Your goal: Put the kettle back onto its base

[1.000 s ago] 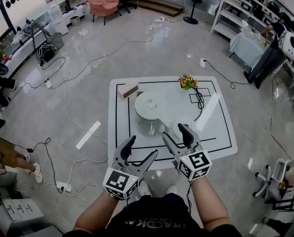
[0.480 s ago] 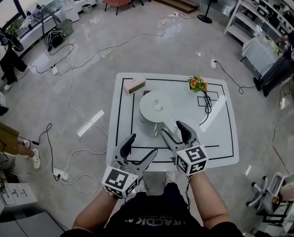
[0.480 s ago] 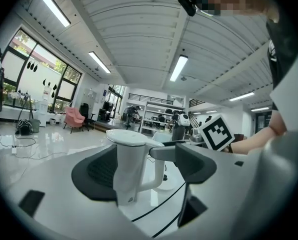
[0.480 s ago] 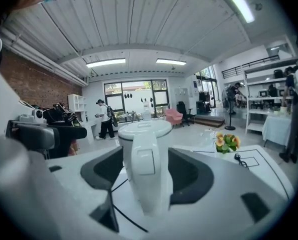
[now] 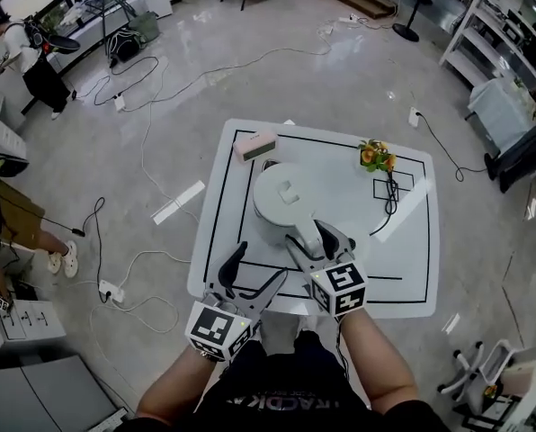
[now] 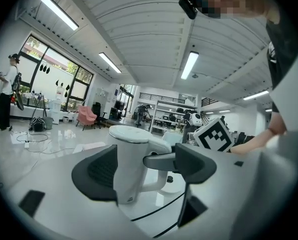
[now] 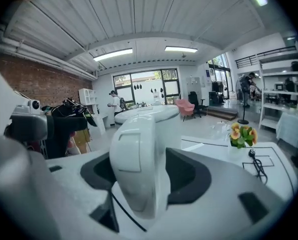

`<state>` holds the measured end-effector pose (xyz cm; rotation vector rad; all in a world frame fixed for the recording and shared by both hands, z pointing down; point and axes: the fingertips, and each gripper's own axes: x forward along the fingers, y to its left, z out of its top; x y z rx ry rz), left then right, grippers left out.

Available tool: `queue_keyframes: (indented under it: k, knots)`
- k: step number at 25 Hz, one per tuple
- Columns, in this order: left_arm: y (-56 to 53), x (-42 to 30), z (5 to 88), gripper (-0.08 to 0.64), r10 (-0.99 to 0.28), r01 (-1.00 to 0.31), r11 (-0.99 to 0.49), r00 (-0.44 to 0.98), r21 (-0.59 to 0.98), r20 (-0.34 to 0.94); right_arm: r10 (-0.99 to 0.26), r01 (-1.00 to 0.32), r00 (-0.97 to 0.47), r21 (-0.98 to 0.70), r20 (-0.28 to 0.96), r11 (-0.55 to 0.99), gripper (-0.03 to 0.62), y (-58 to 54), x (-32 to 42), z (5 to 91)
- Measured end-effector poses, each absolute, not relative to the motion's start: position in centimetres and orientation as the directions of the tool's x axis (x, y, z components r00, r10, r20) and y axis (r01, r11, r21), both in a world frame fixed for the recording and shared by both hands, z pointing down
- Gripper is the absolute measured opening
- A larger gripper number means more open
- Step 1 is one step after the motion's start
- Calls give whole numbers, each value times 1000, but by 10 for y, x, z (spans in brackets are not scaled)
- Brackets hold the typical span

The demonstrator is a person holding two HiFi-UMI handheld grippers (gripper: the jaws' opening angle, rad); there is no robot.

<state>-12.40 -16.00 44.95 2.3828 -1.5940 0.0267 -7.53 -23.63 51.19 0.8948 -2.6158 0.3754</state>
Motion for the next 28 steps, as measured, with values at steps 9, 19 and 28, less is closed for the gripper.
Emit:
queue_keyframes:
  k: [9, 19, 28]
  knots:
    - [-156, -117, 450, 351, -924, -930, -303, 340, 207, 173, -503, -615, -710, -86, 493, 784, 178, -233, -73, 530]
    - [-145, -118, 444, 351, -940, -944, -263, 297, 199, 168, -539, -648, -685, -72, 491, 758, 138, -237, -67, 531]
    - [-141, -116, 440, 351, -943, -948, -256, 288, 189, 165, -534, -609, -720, -35, 443, 792, 114, -232, -58, 529]
